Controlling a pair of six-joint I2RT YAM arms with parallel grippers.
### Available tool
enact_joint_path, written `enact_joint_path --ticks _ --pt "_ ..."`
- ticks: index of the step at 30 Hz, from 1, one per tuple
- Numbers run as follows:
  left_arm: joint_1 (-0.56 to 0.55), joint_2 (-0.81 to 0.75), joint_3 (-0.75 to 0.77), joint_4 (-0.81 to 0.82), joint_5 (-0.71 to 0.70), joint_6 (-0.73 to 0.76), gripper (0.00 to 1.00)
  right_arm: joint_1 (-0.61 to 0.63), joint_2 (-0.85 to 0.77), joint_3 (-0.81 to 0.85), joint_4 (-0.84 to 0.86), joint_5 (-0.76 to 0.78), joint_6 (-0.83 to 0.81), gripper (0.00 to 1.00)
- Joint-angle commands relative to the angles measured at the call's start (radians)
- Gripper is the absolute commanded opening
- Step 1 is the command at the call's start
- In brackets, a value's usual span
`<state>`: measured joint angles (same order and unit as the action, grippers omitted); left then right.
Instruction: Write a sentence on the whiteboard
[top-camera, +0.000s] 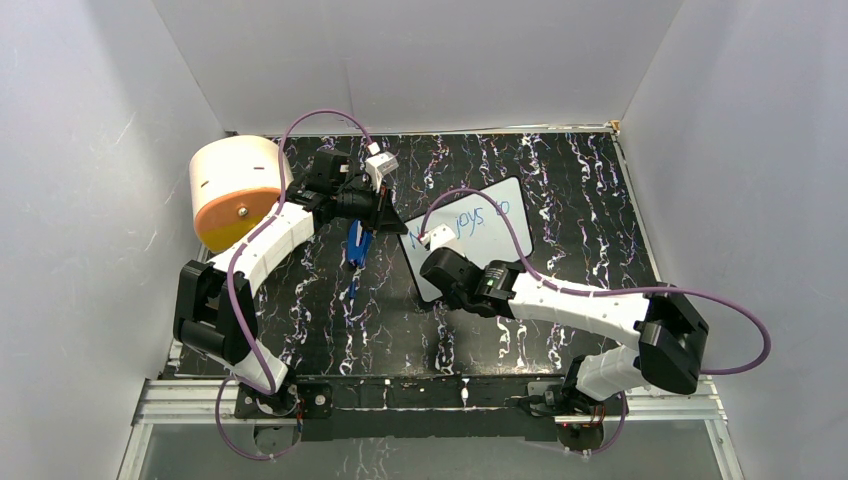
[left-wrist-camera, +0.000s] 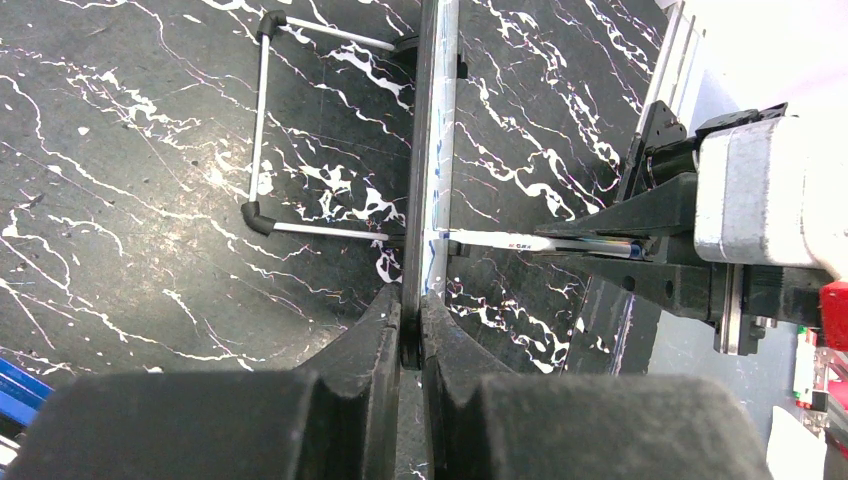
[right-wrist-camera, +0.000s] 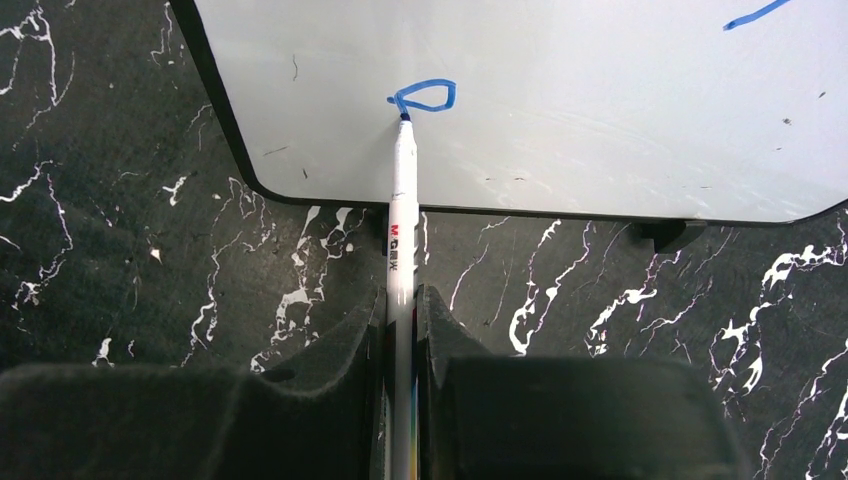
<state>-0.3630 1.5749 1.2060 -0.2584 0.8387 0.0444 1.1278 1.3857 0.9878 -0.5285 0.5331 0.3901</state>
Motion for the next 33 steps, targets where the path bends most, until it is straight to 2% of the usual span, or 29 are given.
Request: enact_joint_path --ticks 1,14,33 --pt "0.001 -0.012 -0.008 -0.003 -0.035 0.031 0.00 0.001 0.008 0.037 -0.023 0.011 0.009 0.00" --pt "0.001 -0.012 -0.008 -0.004 -0.034 0.031 0.00 -0.001 0.003 0.037 -0.042 0.090 0.034 0.00" --pt "0.001 -0.009 -0.007 -0.008 -0.033 0.032 0.00 -0.004 -0.058 0.040 -0.018 0.107 -0.001 0.00"
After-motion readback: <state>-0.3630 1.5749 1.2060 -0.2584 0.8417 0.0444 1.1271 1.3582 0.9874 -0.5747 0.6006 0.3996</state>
